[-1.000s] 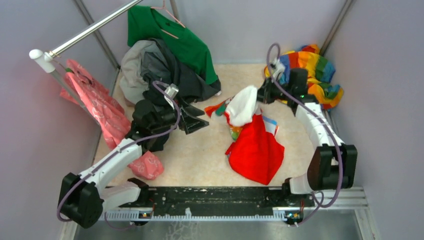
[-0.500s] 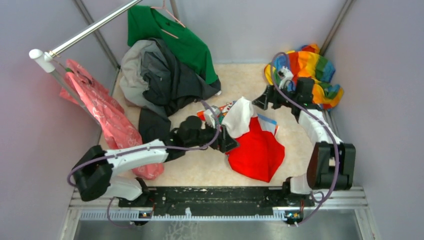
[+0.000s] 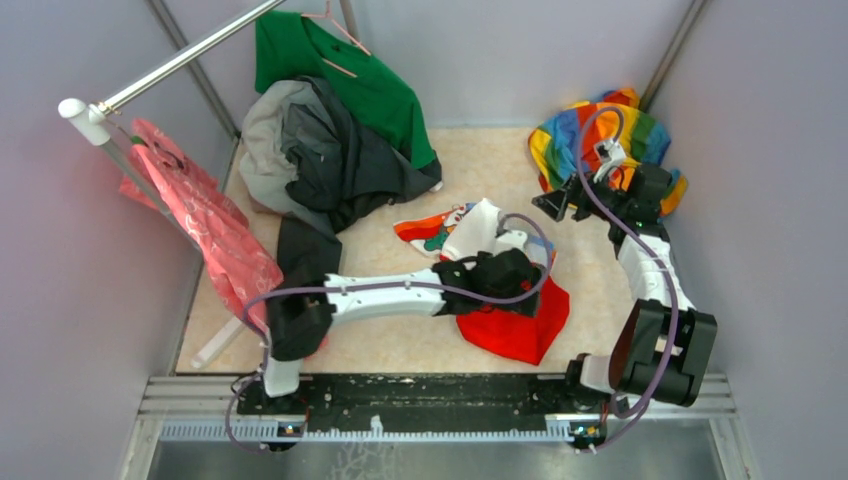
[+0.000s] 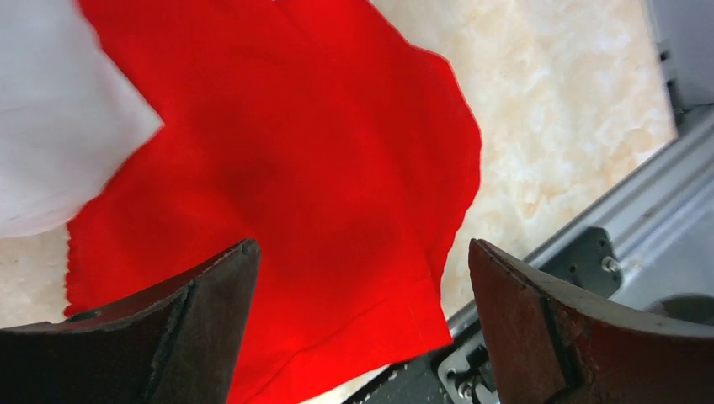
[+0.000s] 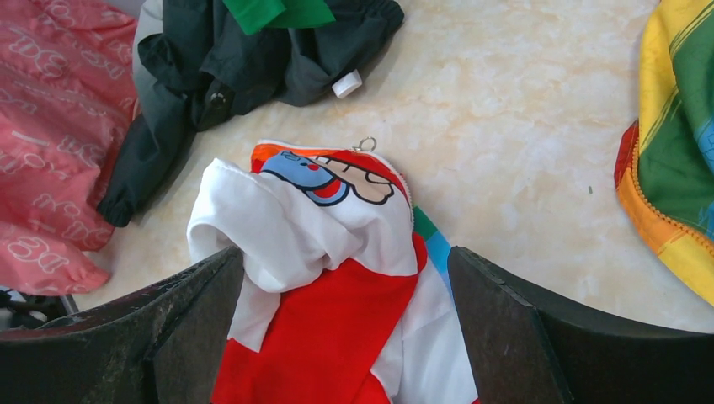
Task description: Zip up the jacket
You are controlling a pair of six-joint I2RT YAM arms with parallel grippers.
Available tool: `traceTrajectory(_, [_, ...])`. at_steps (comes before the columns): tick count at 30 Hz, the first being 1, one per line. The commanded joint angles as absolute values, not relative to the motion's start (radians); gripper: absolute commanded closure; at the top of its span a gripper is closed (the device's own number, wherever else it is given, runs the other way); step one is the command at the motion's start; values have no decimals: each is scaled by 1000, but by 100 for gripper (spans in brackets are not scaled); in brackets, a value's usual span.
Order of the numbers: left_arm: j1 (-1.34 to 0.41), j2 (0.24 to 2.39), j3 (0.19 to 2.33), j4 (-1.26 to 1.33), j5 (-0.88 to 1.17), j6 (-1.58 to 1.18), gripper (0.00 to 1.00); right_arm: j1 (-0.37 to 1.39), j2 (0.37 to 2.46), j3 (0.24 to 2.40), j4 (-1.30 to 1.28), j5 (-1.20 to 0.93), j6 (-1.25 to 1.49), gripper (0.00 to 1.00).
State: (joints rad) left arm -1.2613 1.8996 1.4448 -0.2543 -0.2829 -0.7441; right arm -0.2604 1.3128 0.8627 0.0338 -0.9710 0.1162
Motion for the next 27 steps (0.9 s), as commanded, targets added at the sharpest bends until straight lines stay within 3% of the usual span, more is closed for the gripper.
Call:
traceTrajectory(1, [-1294, 2052, 1671, -515, -376, -776, 2, -265, 1317, 870, 89, -1002, 114, 9])
traceTrajectory(6, [-1304, 2249, 1934, -755, -394, -742, 3, -267, 1320, 876, 76, -995, 104, 9])
traceTrajectory(9, [-1304, 2294, 1972, -799, -383, -724, 8, -267, 1319, 876, 71, -989, 97, 9])
traceTrajectory(13, [-1304, 2247, 1892, -752, -375, -700, 28, -268, 1321, 877, 69, -988, 94, 9])
traceTrajectory(18, [-1300, 2121, 1740, -609, -372, -587, 82, -269, 1319, 877, 62, -985, 83, 9])
traceTrajectory(20, [-1297, 2045, 1668, -548, -365, -501, 95, -270, 1315, 877, 56, -983, 69, 9])
traceTrajectory(22, [-1292, 1944, 1573, -446, -328, -365, 100, -270, 1310, 874, 49, -990, 41, 10])
traceTrajectory(27, [-1209, 1636, 1315, -281, -53, -33, 100, -271, 1287, 825, 90, -1090, -71, 13])
